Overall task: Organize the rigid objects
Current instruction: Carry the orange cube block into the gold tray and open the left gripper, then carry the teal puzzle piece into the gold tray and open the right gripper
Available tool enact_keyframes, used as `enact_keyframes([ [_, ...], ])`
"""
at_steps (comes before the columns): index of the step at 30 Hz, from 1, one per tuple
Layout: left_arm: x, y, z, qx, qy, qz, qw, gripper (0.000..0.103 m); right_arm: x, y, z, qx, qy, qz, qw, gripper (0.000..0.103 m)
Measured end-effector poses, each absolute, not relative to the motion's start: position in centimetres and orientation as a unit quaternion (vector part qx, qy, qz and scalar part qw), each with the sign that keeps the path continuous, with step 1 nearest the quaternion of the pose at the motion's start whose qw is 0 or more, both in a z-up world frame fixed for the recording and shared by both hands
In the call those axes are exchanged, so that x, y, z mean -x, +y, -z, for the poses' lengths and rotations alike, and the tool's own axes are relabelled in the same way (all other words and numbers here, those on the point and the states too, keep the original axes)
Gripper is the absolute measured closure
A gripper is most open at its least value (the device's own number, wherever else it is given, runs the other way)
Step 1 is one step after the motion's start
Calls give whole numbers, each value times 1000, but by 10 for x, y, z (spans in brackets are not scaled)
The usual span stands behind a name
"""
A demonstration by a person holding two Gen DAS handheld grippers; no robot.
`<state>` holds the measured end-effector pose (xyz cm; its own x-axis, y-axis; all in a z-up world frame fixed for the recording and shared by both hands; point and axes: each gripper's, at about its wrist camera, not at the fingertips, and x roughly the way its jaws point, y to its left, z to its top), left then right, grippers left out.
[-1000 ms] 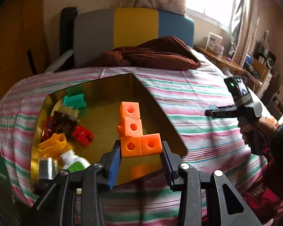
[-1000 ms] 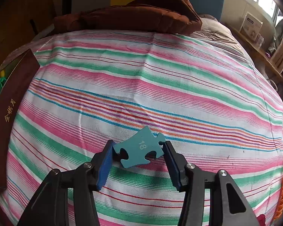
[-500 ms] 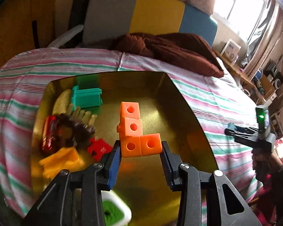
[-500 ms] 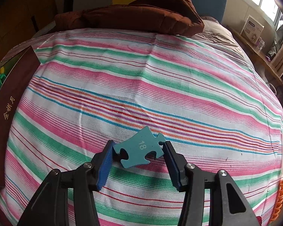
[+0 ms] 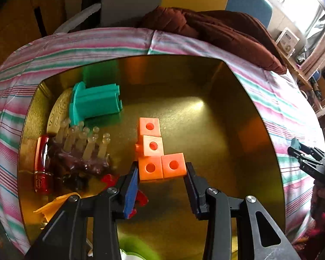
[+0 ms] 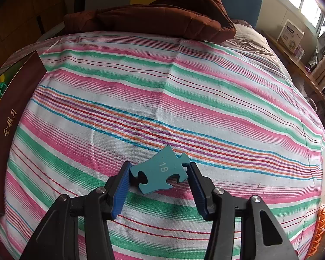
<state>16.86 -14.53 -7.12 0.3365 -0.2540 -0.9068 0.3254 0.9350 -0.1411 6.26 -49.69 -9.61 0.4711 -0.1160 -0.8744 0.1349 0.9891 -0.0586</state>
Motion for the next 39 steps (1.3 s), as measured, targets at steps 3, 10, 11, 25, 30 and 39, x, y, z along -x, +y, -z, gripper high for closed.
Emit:
enact_keyframes([
  [3,-166,-142,72,-33,545,173,820,56,-62,-496,96,-10,509,74,858,51],
  [10,-138,-131,41,-57,487,169,855,48,-62,-497,96,-10,508,74,858,51],
  [11,-128,-128,32,-63,468,166,865,45,-62,-497,96,-10,508,74,858,51],
  [25,-45,-91,-8,-71,364,114,921,36,-62,-496,96,-3,507,77,858,51],
  [30,-30,-78,-8,-68,362,106,924,36,-62,-495,96,-7,508,80,857,51],
  [39,-23,-61,-4,-50,370,101,922,36,-70,-474,69,8,526,83,846,51],
])
